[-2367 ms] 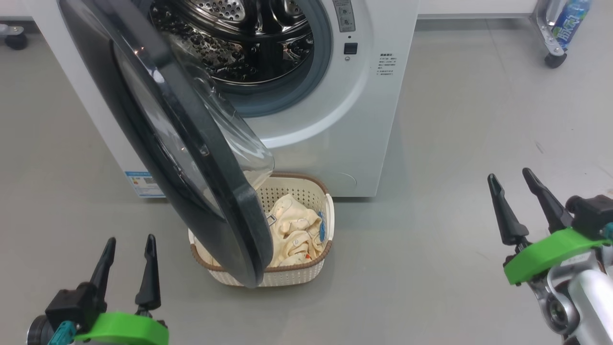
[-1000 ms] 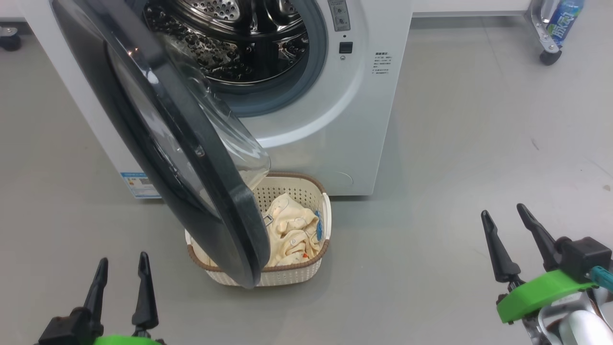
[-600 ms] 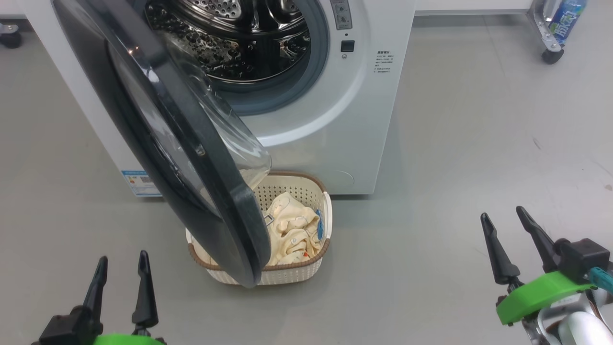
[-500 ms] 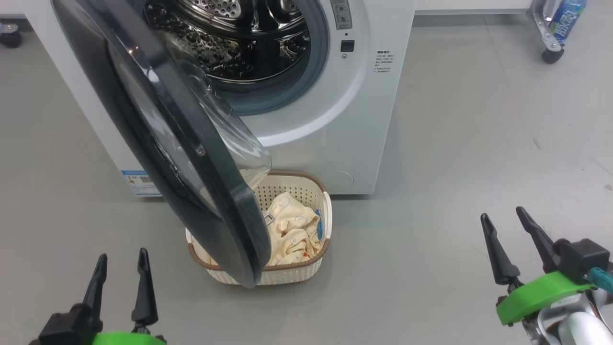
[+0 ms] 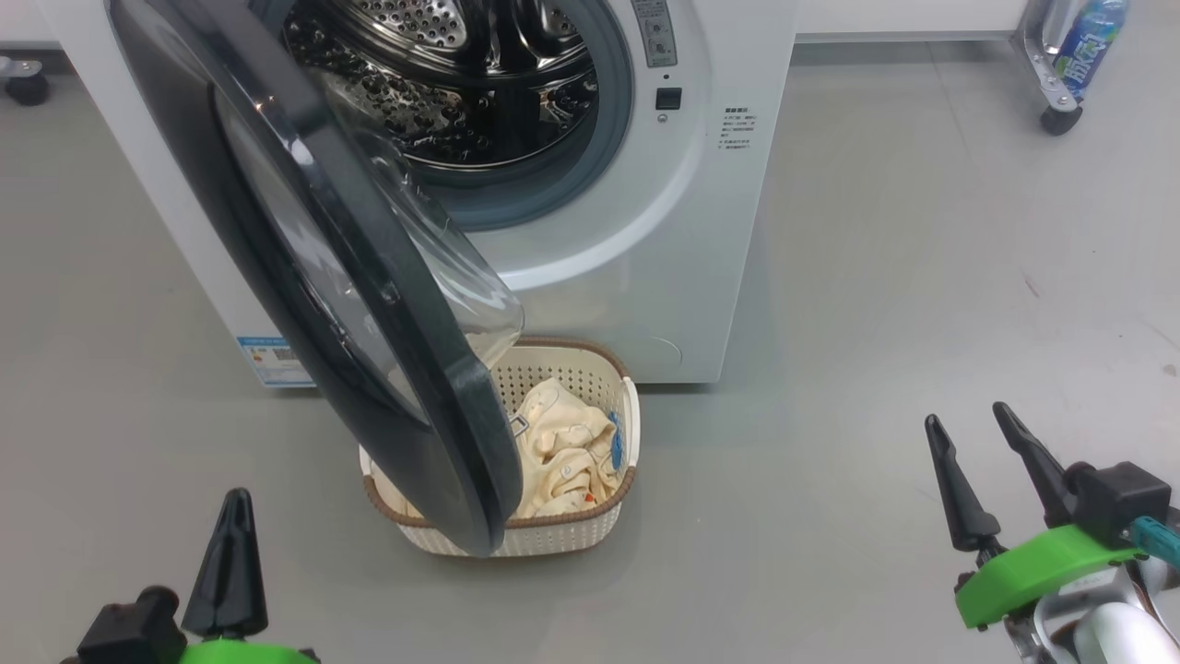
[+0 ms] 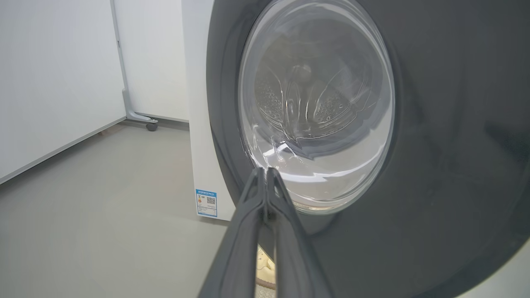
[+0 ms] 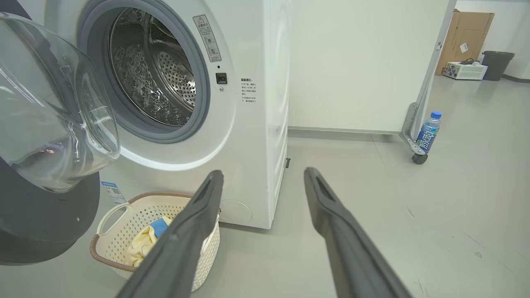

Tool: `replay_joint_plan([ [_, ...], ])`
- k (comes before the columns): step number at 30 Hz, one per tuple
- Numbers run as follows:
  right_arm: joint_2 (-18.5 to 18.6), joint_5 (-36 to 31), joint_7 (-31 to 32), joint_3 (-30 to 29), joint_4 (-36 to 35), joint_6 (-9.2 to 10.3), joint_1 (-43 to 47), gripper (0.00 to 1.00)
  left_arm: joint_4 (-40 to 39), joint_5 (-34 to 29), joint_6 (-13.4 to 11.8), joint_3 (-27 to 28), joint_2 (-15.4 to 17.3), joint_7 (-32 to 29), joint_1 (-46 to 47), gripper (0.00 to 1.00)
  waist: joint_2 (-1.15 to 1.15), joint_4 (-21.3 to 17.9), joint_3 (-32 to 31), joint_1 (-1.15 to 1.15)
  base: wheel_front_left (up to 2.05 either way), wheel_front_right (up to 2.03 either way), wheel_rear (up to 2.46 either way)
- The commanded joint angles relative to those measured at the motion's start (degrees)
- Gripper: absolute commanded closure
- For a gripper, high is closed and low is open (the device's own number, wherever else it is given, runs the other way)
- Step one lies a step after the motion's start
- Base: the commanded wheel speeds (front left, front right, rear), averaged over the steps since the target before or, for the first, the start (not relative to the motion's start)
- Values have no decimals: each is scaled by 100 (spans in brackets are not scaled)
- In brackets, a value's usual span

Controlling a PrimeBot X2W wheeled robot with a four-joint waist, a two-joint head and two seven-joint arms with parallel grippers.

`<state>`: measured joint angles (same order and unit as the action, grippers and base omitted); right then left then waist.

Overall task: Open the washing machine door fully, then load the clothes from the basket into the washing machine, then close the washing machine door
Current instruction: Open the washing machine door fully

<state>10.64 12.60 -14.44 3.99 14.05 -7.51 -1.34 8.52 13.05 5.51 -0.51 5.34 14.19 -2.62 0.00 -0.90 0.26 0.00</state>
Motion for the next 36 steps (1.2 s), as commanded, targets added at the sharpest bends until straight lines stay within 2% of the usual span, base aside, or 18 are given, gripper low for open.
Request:
replay_joint_plan([
  [1,80,-36,-56,94,-149,2,-109,0,-202,-19,10,196,94,81,279,100,0,2,-8,0,0,0,0],
  [8,70,-21,-56,43,-120,2,-77,0,-611,-87,27,216,165,81,419,100,0,41,-42,0,0,0,0],
  [15,58,17,-56,-2,-50,2,-86,0,-1754,-240,46,56,408,-166,1075,100,0,69,-82,0,0,0,0],
  [24,34,34,-56,1,-27,2,-101,0,-2926,-299,127,-766,407,-792,1865,100,0,12,-70,0,0,0,0],
  [36,101,47,-56,28,2,2,-181,0,-3181,-195,172,-2070,122,-1042,2167,100,0,-147,34,0,0,0,0],
])
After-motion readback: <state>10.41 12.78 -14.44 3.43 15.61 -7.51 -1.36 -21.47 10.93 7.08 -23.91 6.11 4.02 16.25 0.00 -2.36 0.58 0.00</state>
